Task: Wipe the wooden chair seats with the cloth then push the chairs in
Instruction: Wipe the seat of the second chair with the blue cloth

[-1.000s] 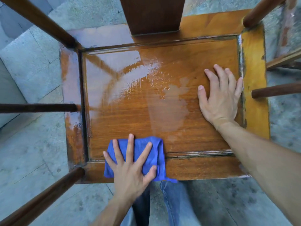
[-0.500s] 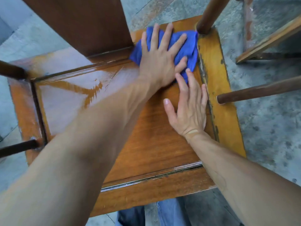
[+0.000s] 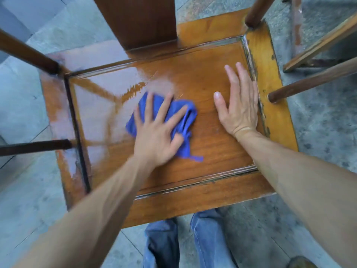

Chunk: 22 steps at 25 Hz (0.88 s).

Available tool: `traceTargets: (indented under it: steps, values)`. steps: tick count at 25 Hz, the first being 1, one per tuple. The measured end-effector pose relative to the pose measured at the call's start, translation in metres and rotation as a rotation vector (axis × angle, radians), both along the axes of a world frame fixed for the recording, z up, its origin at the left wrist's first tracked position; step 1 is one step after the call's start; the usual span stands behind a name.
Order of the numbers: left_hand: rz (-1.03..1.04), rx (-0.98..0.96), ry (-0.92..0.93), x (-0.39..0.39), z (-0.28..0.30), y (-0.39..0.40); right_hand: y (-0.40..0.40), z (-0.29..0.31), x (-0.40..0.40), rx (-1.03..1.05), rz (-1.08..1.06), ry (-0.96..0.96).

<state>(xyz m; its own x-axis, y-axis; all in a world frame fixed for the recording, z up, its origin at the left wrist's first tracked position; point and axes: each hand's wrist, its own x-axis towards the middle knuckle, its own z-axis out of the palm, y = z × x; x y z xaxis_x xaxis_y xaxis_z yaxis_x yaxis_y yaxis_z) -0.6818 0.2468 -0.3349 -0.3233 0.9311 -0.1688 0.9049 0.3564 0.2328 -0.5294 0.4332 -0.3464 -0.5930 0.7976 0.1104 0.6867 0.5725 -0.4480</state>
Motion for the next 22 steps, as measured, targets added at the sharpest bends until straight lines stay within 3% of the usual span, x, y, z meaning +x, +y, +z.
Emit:
traceTargets:
  steps: [5, 7, 10, 13, 19, 22]
  values:
    - [0.229, -0.146, 0.051, 0.063, 0.008, -0.193, 0.000, 0.003, 0.000, -0.080, -0.003, -0.036]
    - [0.260, -0.184, 0.048, 0.078, 0.008, -0.213, -0.001, 0.006, -0.002, -0.115, -0.021, 0.007]
    - [0.170, -0.176, 0.065, 0.103, 0.008, -0.205, 0.000, 0.010, -0.005, -0.166, -0.064, 0.255]
    - [0.047, -0.118, 0.065, 0.126, 0.012, -0.158, 0.002, 0.009, -0.003, -0.178, -0.115, 0.462]
    - [0.088, -0.008, 0.037, 0.103, 0.002, 0.037, 0.017, 0.005, 0.000, -0.349, -0.273, 0.726]
    - [0.142, -0.055, 0.043, 0.055, -0.006, 0.157, 0.016, 0.008, 0.001, -0.350, -0.266, 0.681]
